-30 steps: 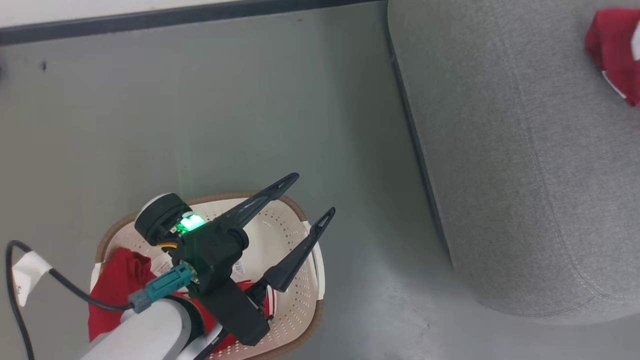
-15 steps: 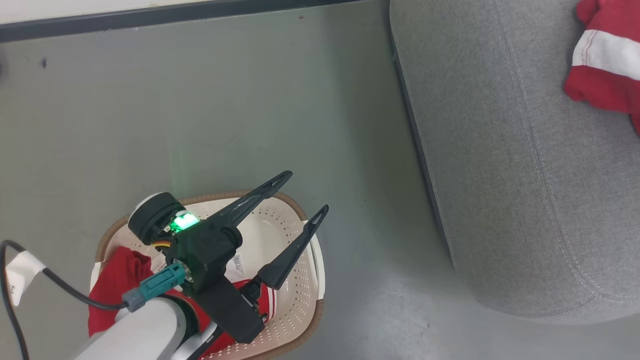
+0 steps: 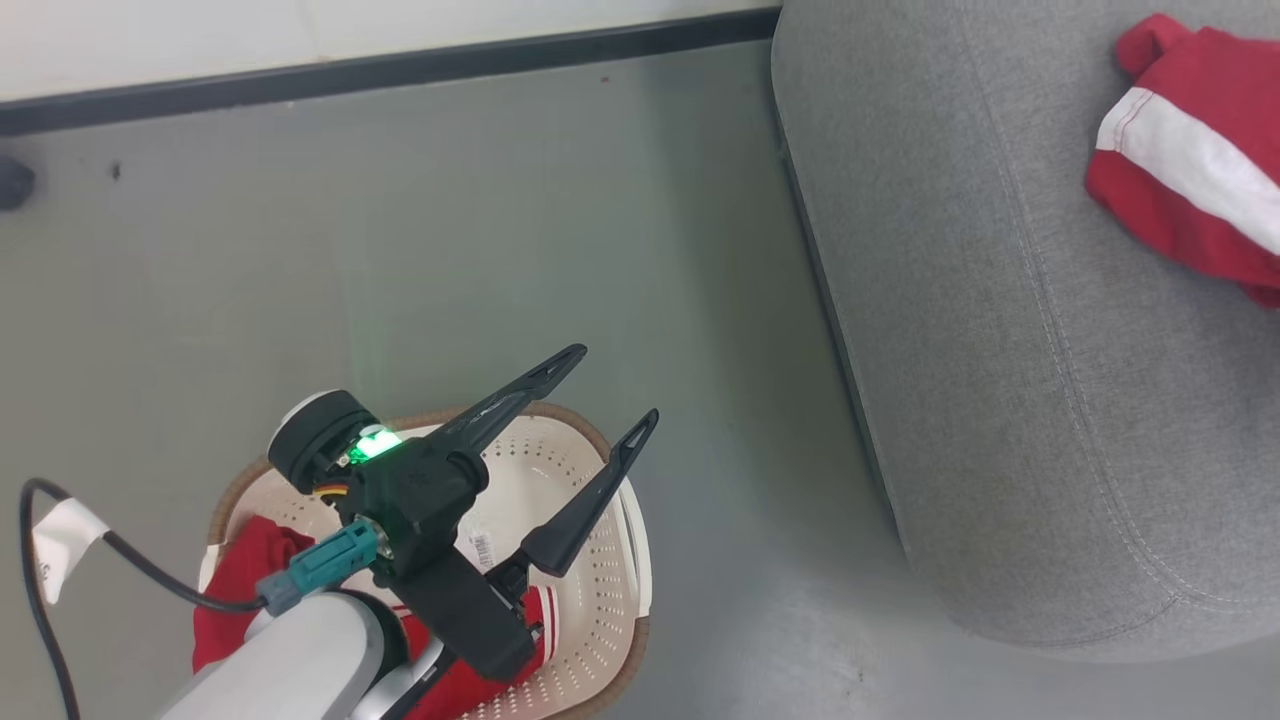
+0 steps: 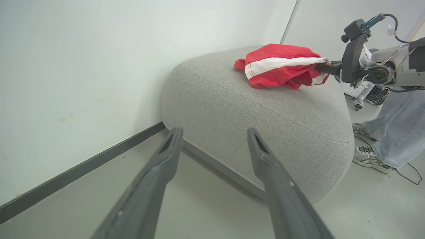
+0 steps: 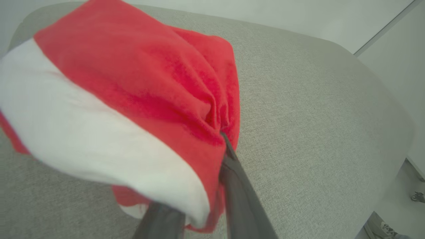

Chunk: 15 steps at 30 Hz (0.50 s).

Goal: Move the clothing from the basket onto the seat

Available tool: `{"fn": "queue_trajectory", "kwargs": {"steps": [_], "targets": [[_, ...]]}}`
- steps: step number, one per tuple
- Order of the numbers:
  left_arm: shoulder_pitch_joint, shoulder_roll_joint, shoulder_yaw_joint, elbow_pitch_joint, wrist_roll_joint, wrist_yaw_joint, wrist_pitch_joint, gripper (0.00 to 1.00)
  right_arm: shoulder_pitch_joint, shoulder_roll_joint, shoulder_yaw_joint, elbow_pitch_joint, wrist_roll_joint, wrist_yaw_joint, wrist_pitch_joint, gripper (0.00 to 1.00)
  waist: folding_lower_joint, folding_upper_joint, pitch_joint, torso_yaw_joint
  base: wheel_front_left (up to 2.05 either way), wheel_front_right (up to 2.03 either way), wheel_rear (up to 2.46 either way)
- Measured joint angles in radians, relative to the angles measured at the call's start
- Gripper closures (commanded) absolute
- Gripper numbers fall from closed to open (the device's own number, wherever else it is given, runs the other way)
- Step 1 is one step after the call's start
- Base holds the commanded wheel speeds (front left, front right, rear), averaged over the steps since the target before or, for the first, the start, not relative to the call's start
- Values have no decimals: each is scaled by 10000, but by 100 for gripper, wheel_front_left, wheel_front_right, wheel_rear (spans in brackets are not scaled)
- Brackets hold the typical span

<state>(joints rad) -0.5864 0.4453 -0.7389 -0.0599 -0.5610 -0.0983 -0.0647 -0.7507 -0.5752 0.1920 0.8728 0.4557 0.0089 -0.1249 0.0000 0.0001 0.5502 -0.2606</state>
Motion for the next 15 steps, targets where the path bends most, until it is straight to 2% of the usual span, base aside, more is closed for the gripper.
{"fn": "queue_trajectory", "kwargs": {"steps": [11,15], "targets": [[121,-270,50,619,-102,4,-439,0,-172,94,295,537,-111,10,662,0,-1,0,-815,11,0,0,0],[331,-372,71,871,-182,13,-562,0,-47,324,527,554,-165,259,1083,0,-1,-1,-1204,-26,0,0,0]]}}
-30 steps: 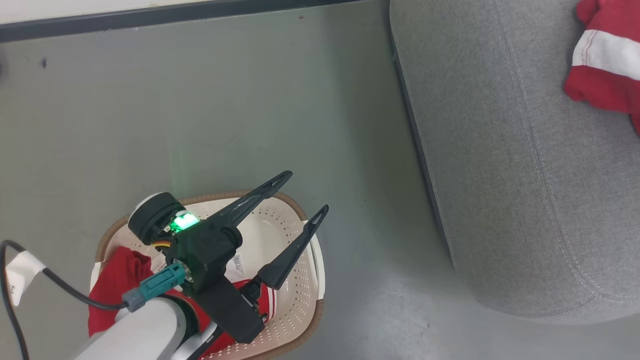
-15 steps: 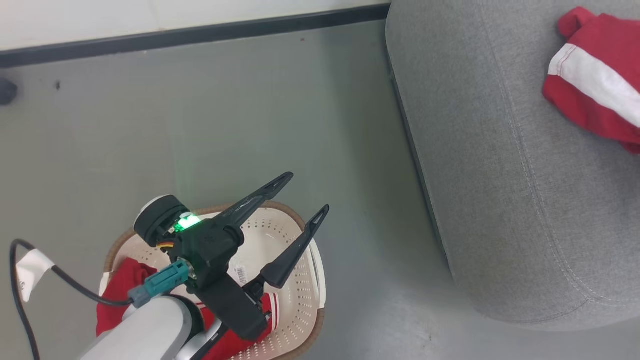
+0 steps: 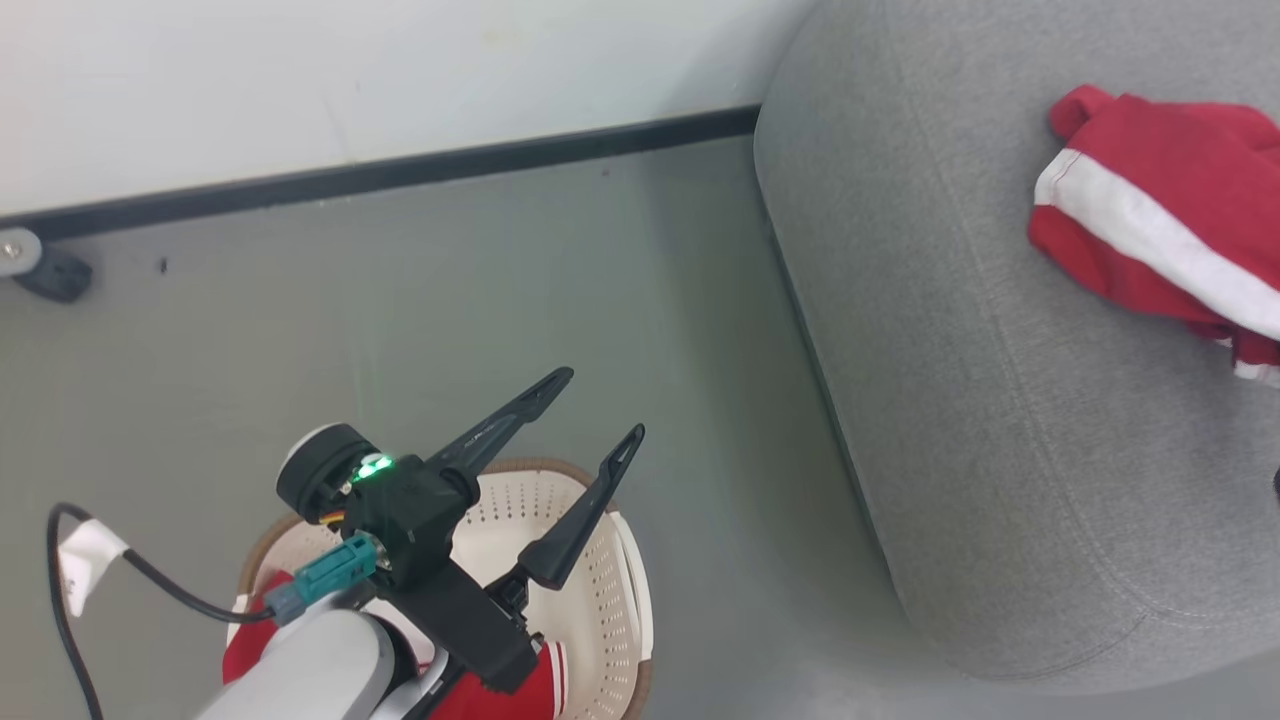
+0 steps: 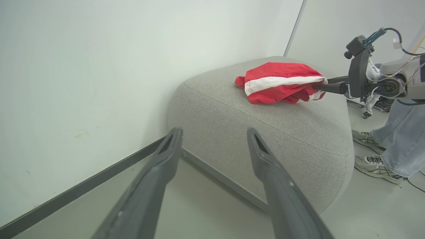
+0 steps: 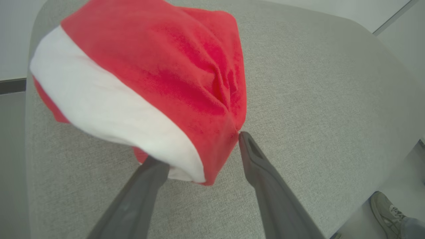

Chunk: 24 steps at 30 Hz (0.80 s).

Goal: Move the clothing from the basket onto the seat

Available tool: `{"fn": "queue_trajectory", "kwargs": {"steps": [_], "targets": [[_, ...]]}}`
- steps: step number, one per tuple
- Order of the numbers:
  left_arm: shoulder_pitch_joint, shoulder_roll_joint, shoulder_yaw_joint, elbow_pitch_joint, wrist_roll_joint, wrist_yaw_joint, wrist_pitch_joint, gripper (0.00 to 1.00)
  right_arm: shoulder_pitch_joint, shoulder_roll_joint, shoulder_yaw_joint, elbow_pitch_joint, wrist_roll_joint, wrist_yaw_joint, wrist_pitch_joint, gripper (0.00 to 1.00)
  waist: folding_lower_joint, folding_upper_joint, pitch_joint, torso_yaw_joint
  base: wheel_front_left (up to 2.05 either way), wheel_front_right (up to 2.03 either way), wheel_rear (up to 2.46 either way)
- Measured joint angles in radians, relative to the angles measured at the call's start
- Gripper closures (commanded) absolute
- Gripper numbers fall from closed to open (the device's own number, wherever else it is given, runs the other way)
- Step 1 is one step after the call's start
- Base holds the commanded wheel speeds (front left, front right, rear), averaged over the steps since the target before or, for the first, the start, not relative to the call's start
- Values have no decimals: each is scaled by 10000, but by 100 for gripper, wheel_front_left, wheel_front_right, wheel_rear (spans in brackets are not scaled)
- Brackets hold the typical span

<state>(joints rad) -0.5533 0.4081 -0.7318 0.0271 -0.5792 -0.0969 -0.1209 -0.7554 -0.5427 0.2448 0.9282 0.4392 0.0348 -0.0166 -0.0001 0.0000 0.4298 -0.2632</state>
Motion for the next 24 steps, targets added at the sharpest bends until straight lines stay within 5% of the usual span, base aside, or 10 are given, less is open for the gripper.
{"fn": "queue_trajectory", "kwargs": {"steps": [11,24], "targets": [[543,-391,17,621,-387,96,-458,0,1110,13,213,-13,173,454,961,0,-1,0,-1209,-129,0,0,0],[1292,-708,169,995,-616,476,-759,0,2598,-520,-288,-2226,372,314,79,0,-1,-1,-2554,119,0,0,0]]}}
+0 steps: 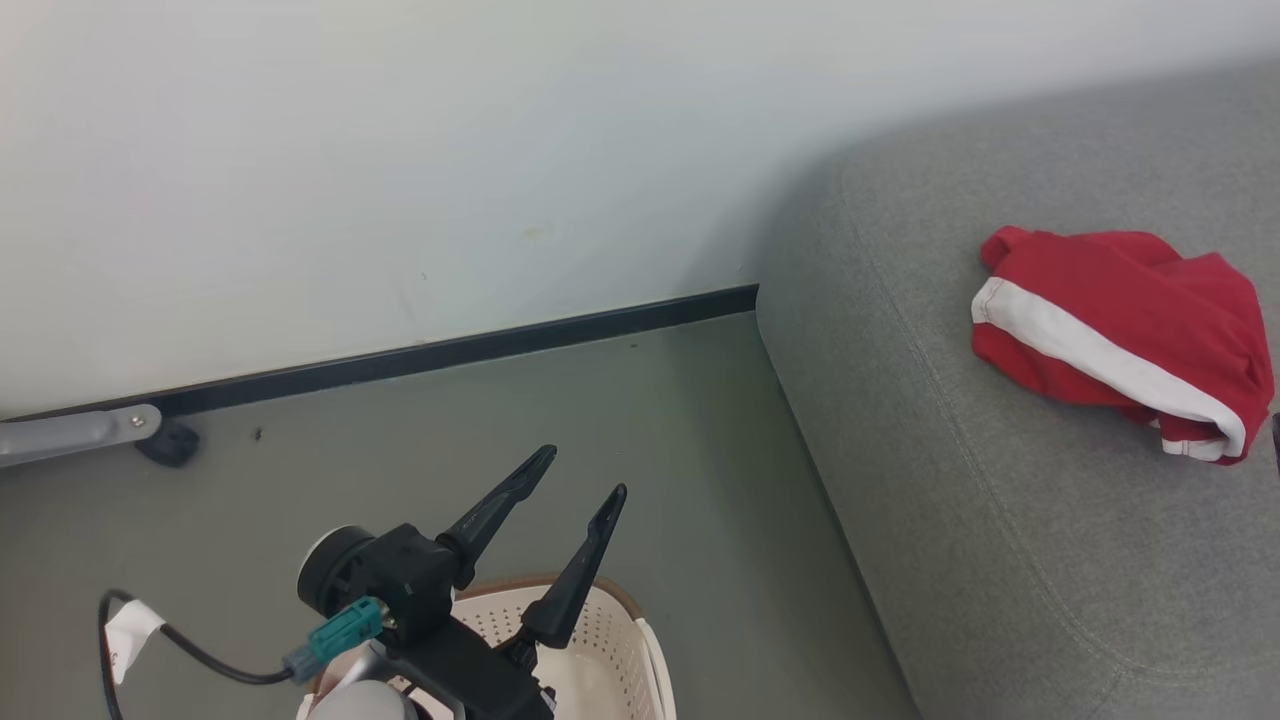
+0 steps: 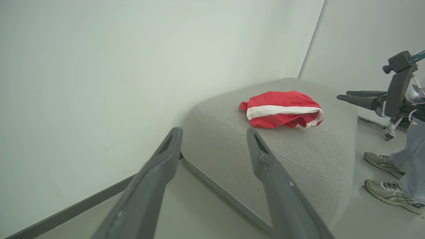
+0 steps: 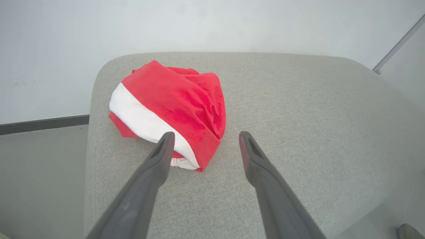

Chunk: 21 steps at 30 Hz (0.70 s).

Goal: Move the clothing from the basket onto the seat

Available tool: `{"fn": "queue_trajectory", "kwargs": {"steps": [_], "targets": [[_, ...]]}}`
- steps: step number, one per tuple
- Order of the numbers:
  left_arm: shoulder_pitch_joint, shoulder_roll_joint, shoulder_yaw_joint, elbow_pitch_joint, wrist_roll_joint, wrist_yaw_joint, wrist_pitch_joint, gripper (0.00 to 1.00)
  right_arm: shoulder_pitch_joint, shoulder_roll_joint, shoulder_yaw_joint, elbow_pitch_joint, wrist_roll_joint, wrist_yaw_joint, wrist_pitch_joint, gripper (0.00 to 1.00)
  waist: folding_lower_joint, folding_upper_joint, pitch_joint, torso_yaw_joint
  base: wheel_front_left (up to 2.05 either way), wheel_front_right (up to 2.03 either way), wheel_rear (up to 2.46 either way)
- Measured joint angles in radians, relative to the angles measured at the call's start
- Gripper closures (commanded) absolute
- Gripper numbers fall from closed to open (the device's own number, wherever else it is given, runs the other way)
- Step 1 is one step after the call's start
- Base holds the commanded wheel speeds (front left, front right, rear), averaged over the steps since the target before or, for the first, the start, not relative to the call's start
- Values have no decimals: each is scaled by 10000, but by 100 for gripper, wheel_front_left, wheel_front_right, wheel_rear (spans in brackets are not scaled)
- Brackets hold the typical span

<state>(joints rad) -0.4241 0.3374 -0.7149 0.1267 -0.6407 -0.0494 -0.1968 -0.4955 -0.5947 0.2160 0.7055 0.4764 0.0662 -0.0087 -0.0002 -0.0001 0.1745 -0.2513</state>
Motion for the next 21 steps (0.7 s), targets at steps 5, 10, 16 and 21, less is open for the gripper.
{"fn": "queue_trajectory", "kwargs": {"steps": [5,10,16,21], "targets": [[85,-31,123,69,-13,151,-81,0,582,-35,-155,-1300,12,-192,-502,0,1,0,-293,330,0,0,0],[308,-12,311,157,-322,274,-128,0,1264,-38,-326,-2654,105,-395,-899,0,1,0,-543,709,0,0,0],[504,23,560,240,-387,447,-184,0,1727,-38,-642,-3940,309,-504,-1258,0,1,0,-797,1198,0,0,0],[907,173,826,268,-502,685,-253,0,2112,117,-656,-4867,428,-660,-1411,0,2,0,-969,1596,0,0,0]]}}
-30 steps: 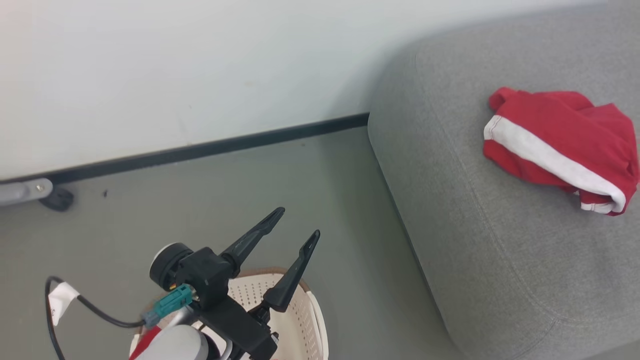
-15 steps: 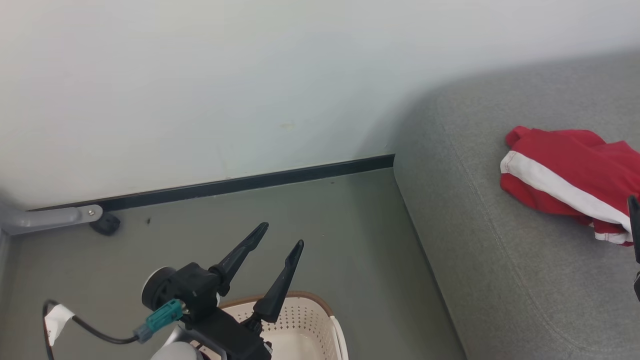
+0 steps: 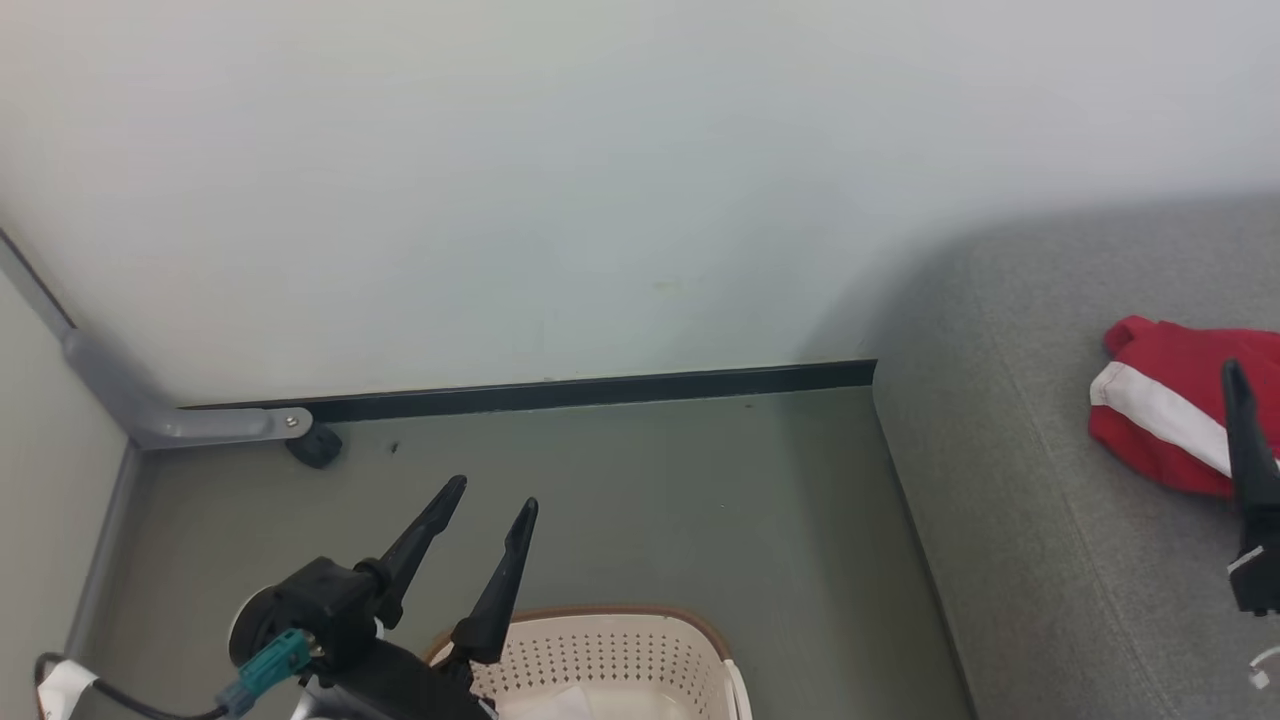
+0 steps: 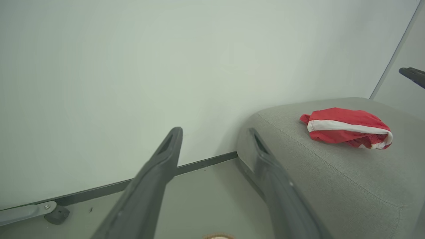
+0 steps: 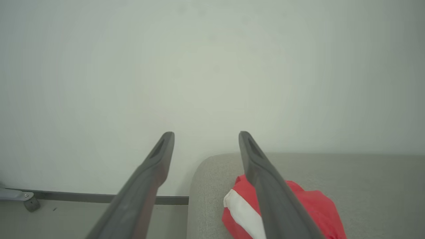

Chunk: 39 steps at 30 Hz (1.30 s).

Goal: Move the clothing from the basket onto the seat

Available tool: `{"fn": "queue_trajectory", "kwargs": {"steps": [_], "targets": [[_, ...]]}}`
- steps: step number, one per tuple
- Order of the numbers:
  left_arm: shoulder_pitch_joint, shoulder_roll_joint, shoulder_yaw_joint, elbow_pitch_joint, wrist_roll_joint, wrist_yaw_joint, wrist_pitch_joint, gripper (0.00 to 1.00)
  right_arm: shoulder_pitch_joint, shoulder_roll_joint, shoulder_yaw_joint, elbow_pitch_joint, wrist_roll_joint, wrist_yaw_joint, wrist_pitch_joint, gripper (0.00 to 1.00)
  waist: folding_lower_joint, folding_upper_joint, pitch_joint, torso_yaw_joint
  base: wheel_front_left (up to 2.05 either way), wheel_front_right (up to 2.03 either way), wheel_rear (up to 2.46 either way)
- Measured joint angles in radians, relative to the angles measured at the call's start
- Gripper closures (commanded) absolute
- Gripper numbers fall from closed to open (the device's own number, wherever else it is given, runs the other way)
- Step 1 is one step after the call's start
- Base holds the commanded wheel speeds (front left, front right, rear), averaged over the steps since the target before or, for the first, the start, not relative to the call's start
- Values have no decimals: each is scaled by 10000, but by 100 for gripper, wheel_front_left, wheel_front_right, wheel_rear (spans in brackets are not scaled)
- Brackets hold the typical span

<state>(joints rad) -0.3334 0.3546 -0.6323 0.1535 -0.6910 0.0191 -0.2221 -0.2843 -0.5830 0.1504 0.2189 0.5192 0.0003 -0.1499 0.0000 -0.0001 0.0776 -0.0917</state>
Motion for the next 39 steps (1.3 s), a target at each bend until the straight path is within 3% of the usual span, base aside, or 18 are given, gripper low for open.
{"fn": "queue_trajectory", "kwargs": {"steps": [14,27,39], "targets": [[751,224,815,36,-128,477,-173,0,1183,878,98,-848,454,-196,-387,0,0,1,-379,890,0,0,0],[1823,144,1753,134,-477,790,-221,0,2595,2102,251,-926,700,-535,-844,0,-1,1,-689,1154,0,0,0],[2010,-29,2186,217,-451,878,-272,0,2878,2700,416,-838,685,-408,-982,0,0,1,-641,1128,0,0,0]]}}
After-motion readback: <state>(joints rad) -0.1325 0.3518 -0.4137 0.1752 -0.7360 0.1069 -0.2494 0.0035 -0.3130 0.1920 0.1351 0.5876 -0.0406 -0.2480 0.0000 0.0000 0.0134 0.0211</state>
